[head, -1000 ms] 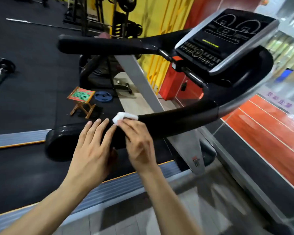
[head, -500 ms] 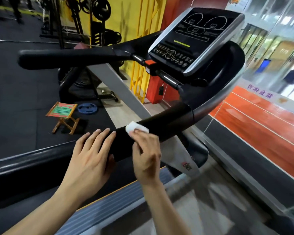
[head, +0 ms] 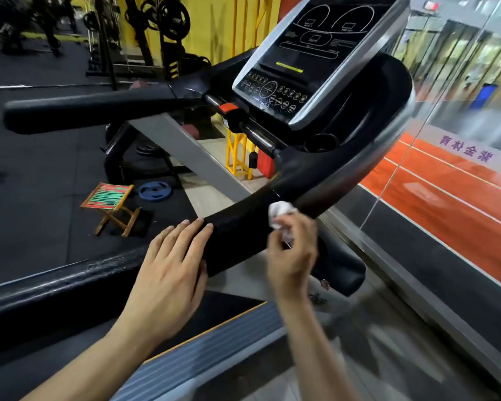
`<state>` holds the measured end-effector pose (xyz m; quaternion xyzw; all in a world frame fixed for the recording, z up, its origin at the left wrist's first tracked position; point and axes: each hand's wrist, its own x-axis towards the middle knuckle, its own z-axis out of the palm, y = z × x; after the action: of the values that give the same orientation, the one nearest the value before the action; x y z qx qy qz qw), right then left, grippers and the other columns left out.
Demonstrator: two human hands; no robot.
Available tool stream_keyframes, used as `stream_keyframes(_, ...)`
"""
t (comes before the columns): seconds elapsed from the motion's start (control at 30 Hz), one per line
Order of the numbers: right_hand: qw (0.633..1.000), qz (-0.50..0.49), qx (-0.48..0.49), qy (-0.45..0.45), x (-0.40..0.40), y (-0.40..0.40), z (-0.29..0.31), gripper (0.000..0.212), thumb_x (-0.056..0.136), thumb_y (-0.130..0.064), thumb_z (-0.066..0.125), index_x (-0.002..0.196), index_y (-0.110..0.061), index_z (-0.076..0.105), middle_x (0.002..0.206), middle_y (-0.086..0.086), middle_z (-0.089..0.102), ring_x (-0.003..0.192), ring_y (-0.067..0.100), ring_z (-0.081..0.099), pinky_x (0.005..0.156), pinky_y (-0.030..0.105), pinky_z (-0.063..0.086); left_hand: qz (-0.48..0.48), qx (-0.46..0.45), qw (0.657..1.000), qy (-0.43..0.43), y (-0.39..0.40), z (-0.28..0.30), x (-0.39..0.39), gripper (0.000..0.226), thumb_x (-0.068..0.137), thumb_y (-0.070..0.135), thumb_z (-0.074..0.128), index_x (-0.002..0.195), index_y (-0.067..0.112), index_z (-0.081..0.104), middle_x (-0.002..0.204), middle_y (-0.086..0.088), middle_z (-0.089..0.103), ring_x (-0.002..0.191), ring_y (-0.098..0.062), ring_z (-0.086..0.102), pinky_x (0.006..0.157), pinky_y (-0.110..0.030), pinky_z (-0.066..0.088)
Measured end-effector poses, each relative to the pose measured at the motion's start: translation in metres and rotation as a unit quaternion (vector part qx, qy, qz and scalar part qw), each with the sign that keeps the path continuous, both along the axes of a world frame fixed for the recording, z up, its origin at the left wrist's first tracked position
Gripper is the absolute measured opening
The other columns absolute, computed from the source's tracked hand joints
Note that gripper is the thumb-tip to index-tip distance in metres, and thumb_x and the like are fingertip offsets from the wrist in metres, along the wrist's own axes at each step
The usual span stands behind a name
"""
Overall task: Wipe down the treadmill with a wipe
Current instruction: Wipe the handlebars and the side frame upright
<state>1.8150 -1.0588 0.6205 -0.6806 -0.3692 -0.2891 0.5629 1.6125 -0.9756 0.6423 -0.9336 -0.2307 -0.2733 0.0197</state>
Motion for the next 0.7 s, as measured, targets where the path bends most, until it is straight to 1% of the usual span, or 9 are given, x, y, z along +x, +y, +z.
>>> stream_keyframes(0.13,0.974,0.168,-0.098,-0.116,-0.061,0.003,-0.037,0.022,0.091,0.002,0.058,0.111,0.001,0.066,0.113,0.014,0.065,0.097,0.031,0.061,0.088,0.041,0.053,0.005,-0.015,0.999,-0.03,-0.007,0.002,0.025,0.053,0.098,0.022,0.037,0.148,0.007,0.048,0.153,-0.01,0.048,0.142,-0.031,0.044,0.116,-0.05,0.034)
stream_keyframes(0.2,0.956,0.208,-0.13,-0.163,-0.053,-0.002,-0.037,0.018,0.097,0.0,0.055,0.109,-0.001,0.068,0.115,0.011,0.065,0.095,0.031,0.063,0.086,0.04,0.054,0.011,-0.018,0.999,-0.033,-0.012,0.003,0.032,0.053,0.098,0.022,0.037,0.148,0.007,0.048,0.154,-0.009,0.048,0.142,-0.03,0.044,0.115,-0.052,0.035)
stream_keyframes(0.27,0.948,0.218,-0.136,-0.188,-0.019,-0.007,-0.02,0.017,0.094,0.003,0.063,0.105,-0.006,0.07,0.111,0.007,0.066,0.094,0.029,0.064,0.089,0.04,0.054,0.024,-0.012,0.999,-0.032,-0.016,0.004,0.034,0.051,0.099,0.023,0.037,0.147,0.009,0.05,0.154,-0.007,0.047,0.142,-0.029,0.045,0.114,-0.053,0.036)
stream_keyframes(0.33,0.971,0.162,-0.109,-0.137,0.026,-0.014,0.001,0.024,0.082,0.011,0.068,0.095,-0.009,0.073,0.1,0.007,0.069,0.09,0.029,0.065,0.088,0.041,0.054,0.044,-0.01,0.999,-0.03,-0.02,0.004,0.037,0.051,0.1,0.025,0.038,0.147,0.009,0.05,0.154,-0.007,0.047,0.143,-0.03,0.044,0.115,-0.054,0.035)
stream_keyframes(0.4,0.997,0.058,-0.021,-0.039,0.082,-0.02,0.014,0.021,0.083,0.008,0.062,0.093,-0.009,0.07,0.099,0.005,0.067,0.092,0.029,0.062,0.087,0.04,0.051,0.065,-0.007,0.998,-0.027,-0.025,0.004,0.042,0.051,0.1,0.026,0.039,0.148,0.009,0.049,0.155,-0.007,0.047,0.144,-0.031,0.043,0.116,-0.054,0.033)
stream_keyframes(0.47,0.997,-0.025,0.034,0.065,0.125,-0.027,0.02,0.018,0.083,0.004,0.057,0.092,-0.007,0.069,0.096,0.004,0.065,0.09,0.026,0.059,0.082,0.048,0.05,0.077,-0.009,0.997,-0.026,-0.029,0.003,0.047,0.053,0.1,0.026,0.04,0.149,0.009,0.048,0.156,-0.009,0.045,0.146,-0.032,0.041,0.118,-0.054,0.032)
stream_keyframes(0.53,0.996,-0.023,0.035,0.085,0.127,-0.028,0.018,0.019,0.083,0.009,0.059,0.092,-0.005,0.069,0.096,0.007,0.065,0.092,0.025,0.059,0.084,0.046,0.05,0.08,-0.002,0.996,-0.024,-0.033,0.002,0.053,0.055,0.099,0.026,0.04,0.15,0.008,0.046,0.158,-0.01,0.044,0.147,-0.032,0.04,0.118,-0.055,0.032)
stream_keyframes(0.63,0.994,0.1,-0.027,-0.027,0.068,-0.018,0.009,0.023,0.085,0.009,0.06,0.1,-0.005,0.072,0.104,0.011,0.066,0.098,0.023,0.058,0.095,0.028,0.048,0.068,0.002,0.997,-0.02,-0.035,0.002,0.067,0.058,0.098,0.025,0.04,0.152,0.006,0.044,0.16,-0.011,0.041,0.149,-0.031,0.037,0.12,-0.054,0.03)
stream_keyframes(0.7,0.971,0.172,-0.104,-0.127,0.034,-0.014,0.002,0.024,0.089,0.002,0.058,0.105,-0.008,0.073,0.11,0.007,0.066,0.099,0.021,0.057,0.096,0.026,0.048,0.049,-0.001,0.999,-0.023,-0.034,0.002,0.076,0.059,0.095,0.024,0.04,0.151,0.004,0.043,0.16,-0.012,0.04,0.149,-0.031,0.036,0.121,-0.051,0.028)
